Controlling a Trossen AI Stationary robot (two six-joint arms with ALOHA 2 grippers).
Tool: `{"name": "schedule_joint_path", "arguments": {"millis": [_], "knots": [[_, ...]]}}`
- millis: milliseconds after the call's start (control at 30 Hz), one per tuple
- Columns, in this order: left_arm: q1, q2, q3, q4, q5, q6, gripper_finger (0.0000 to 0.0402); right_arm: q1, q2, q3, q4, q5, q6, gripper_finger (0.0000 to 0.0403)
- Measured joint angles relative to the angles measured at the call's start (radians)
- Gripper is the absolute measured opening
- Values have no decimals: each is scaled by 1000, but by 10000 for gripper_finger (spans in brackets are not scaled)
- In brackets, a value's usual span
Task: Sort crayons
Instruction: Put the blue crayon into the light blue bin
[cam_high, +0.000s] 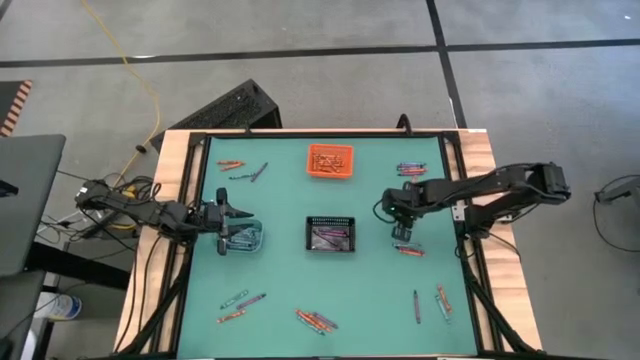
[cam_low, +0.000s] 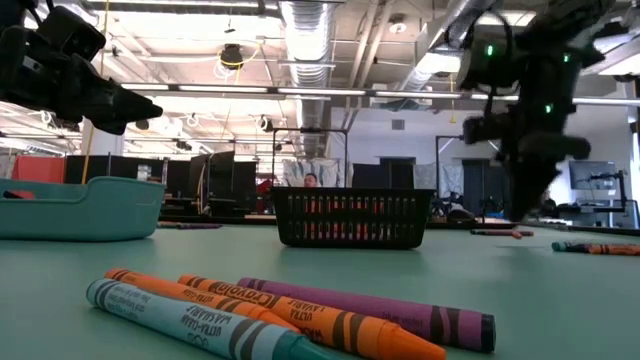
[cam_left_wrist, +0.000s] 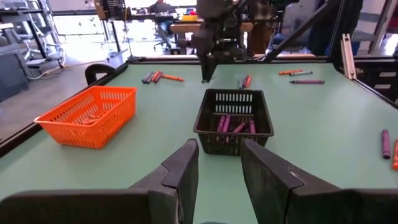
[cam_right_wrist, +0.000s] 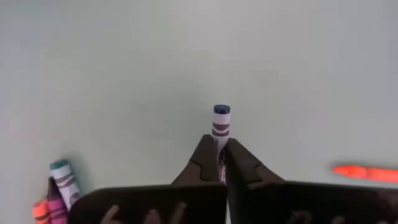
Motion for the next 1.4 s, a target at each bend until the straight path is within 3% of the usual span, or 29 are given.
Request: {"name": "schedule_joint_path", "arguments": {"millis": [200,300,533,667,767,1033,1400], "knots": [[0,0,0,0,1,8,111,48,-56,97,20,21,2,2],[0,0,0,0,1,3,111,104,-60,167,113,65,-6,2],[0,0,0,0,0,0,111,237,-7,213,735,125,-191,2],[0,0,0,0,1,0,111,284,126,218,1144,117,-284,1],[0,0,-1,-1,1,0,111,296,259,266,1285,83,-333,1],[0,0,-1,0,1,-1,111,274,606,581,1213,-37,-350,1],[0,1,-1,-1,1,-1,111,262,949,959,1179,-66,-450,1]]}}
